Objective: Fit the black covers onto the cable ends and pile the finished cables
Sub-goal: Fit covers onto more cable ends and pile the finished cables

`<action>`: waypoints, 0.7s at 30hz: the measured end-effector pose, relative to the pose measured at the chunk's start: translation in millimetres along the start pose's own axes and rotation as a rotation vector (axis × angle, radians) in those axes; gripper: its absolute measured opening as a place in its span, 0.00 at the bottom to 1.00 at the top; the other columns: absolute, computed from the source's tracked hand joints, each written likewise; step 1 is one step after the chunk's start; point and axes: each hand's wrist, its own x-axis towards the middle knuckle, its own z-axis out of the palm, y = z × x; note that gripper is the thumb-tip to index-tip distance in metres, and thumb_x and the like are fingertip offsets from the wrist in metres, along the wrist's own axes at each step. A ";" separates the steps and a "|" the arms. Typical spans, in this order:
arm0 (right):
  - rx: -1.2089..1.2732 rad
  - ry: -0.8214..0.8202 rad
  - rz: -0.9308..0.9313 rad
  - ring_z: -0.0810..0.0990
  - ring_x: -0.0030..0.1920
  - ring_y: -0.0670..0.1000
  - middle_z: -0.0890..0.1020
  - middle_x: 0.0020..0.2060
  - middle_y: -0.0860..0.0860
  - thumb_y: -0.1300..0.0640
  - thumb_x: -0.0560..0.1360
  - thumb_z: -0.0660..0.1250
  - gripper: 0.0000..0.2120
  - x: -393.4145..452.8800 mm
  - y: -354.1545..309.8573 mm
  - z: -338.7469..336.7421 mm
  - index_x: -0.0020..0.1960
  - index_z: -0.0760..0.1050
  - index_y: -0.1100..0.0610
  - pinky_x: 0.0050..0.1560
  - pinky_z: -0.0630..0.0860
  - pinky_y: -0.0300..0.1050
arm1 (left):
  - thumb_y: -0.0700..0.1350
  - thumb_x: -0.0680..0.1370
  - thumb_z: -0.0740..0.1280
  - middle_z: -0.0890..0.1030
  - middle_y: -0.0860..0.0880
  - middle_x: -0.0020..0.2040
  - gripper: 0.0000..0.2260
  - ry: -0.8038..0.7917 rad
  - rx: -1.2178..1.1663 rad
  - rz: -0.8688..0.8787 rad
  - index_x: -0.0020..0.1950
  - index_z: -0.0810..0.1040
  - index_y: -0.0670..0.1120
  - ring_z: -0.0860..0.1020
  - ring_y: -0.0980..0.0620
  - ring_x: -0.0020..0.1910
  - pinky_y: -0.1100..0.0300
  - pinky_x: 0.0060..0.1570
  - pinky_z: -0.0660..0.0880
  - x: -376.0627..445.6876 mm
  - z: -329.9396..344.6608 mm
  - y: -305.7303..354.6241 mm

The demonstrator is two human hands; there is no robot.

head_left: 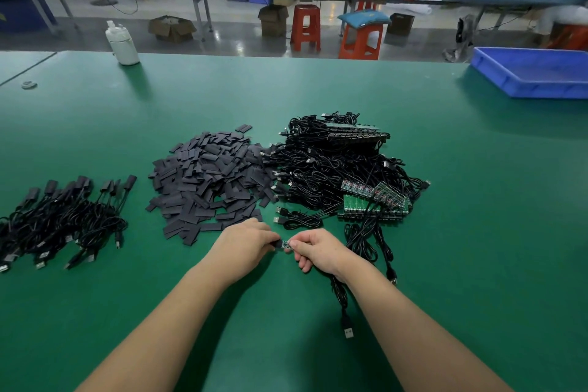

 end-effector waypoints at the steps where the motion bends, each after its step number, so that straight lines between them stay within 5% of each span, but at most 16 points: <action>1: 0.002 0.001 0.000 0.78 0.31 0.43 0.80 0.34 0.48 0.57 0.83 0.62 0.09 0.0 0.1 -0.1 0.49 0.81 0.54 0.37 0.78 0.37 | 0.51 0.82 0.61 0.80 0.58 0.56 0.11 -0.012 0.026 0.005 0.61 0.79 0.57 0.76 0.55 0.56 0.58 0.51 0.74 1.2 -1.4 1.7; 14: 0.002 -0.004 -0.006 0.77 0.29 0.44 0.79 0.34 0.50 0.59 0.83 0.63 0.08 -0.1 -0.6 2.7 0.48 0.80 0.55 0.35 0.78 0.38 | 0.49 0.82 0.62 0.81 0.52 0.52 0.11 -0.090 -0.083 -0.016 0.61 0.80 0.52 0.78 0.52 0.53 0.57 0.54 0.73 6.9 0.8 12.0; 21: 0.087 -0.020 -0.003 0.77 0.32 0.46 0.80 0.38 0.53 0.63 0.83 0.62 0.14 -0.6 -1.3 3.5 0.68 0.74 0.62 0.35 0.78 0.37 | 0.47 0.82 0.62 0.82 0.49 0.52 0.12 -0.108 -0.132 -0.022 0.63 0.79 0.51 0.78 0.49 0.53 0.55 0.55 0.72 9.2 4.8 17.0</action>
